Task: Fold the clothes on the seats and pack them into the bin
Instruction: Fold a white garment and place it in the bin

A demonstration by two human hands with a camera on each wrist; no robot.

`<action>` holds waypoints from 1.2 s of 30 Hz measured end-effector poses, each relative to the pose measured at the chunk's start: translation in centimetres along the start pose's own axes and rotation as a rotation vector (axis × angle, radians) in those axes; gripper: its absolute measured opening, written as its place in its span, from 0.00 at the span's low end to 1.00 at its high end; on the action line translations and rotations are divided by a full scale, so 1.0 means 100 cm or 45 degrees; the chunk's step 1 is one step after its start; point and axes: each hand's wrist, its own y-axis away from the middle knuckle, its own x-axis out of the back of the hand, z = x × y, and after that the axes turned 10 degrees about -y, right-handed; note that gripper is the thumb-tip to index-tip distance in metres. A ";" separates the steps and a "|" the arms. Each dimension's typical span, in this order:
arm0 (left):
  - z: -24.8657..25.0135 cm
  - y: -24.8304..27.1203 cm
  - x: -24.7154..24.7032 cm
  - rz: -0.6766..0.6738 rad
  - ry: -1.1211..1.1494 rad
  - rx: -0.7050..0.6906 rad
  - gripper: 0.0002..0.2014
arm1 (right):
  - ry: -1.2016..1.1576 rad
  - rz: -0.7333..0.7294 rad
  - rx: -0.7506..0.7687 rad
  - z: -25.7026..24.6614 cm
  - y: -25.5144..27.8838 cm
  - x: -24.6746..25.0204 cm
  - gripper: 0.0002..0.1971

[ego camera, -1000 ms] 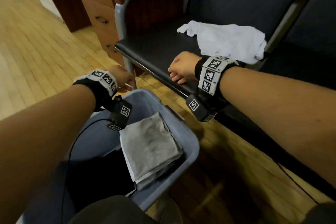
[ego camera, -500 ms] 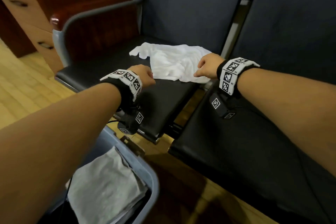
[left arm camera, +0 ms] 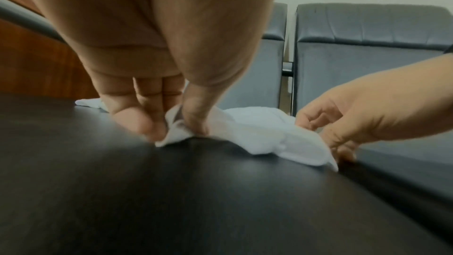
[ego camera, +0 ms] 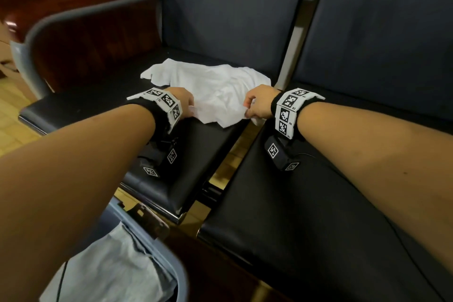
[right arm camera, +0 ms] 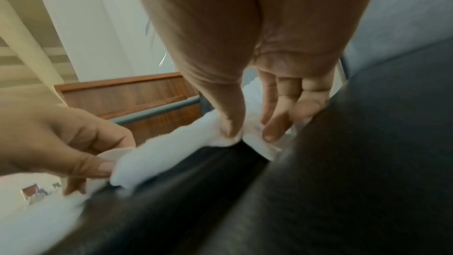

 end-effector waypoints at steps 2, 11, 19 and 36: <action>-0.008 0.003 0.007 0.005 0.084 0.104 0.14 | -0.303 0.033 -0.054 -0.008 0.004 0.005 0.06; -0.028 0.062 0.107 0.587 0.764 0.251 0.14 | -0.826 0.505 0.194 -0.061 0.056 0.094 0.11; 0.012 0.150 0.188 0.682 1.337 -0.015 0.06 | -0.717 0.605 0.390 -0.087 0.171 0.181 0.12; 0.125 0.273 0.237 0.499 1.134 -0.585 0.14 | -0.592 0.468 0.267 -0.046 0.344 0.211 0.16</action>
